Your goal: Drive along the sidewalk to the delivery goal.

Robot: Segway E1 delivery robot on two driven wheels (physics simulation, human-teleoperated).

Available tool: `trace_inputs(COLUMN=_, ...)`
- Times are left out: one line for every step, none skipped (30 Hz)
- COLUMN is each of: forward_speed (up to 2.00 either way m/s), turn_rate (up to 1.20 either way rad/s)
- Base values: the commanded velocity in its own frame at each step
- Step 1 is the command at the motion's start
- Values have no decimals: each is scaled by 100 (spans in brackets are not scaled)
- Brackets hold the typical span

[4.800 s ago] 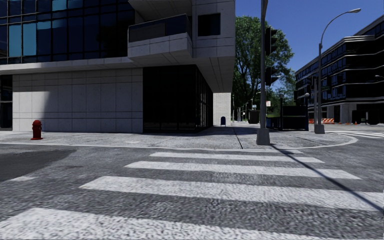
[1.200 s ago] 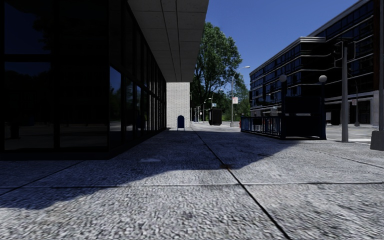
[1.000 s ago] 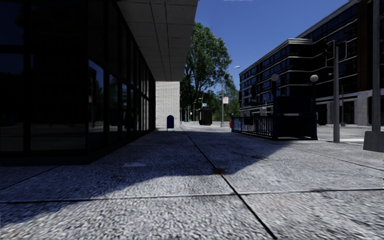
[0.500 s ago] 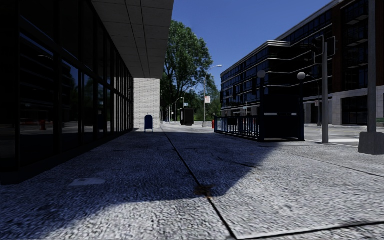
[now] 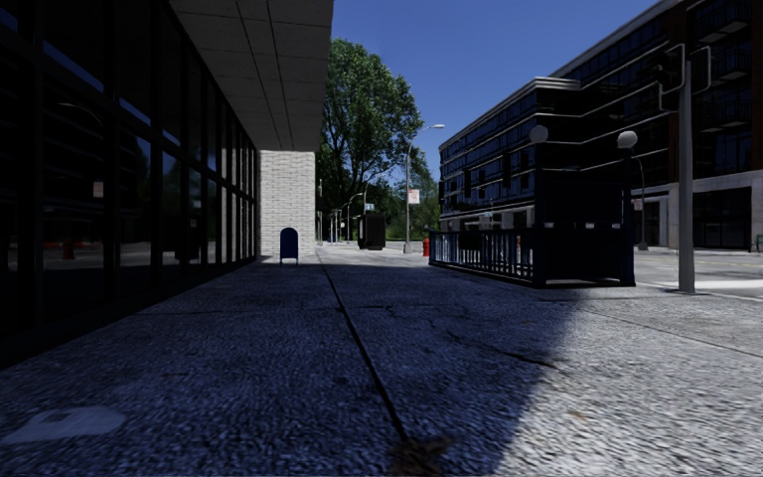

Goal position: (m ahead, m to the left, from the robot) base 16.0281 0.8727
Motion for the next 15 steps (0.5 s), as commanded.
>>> trace_inputs(forward_speed=165, turn_rate=0)
trace_inputs(forward_speed=165, turn_rate=0)
trace_inputs(forward_speed=165, turn_rate=0)
trace_inputs(forward_speed=165, turn_rate=0)
trace_inputs(forward_speed=165, turn_rate=0)
trace_inputs(forward_speed=165, turn_rate=0)
trace_inputs(forward_speed=165, turn_rate=0)
trace_inputs(forward_speed=165, turn_rate=0)
trace_inputs(forward_speed=165, turn_rate=0)
trace_inputs(forward_speed=165, turn_rate=0)
trace_inputs(forward_speed=165, turn_rate=0)
trace_inputs(forward_speed=165, turn_rate=0)
trace_inputs(forward_speed=165, turn_rate=0)
trace_inputs(forward_speed=165, turn_rate=0)
trace_inputs(forward_speed=165, turn_rate=0)
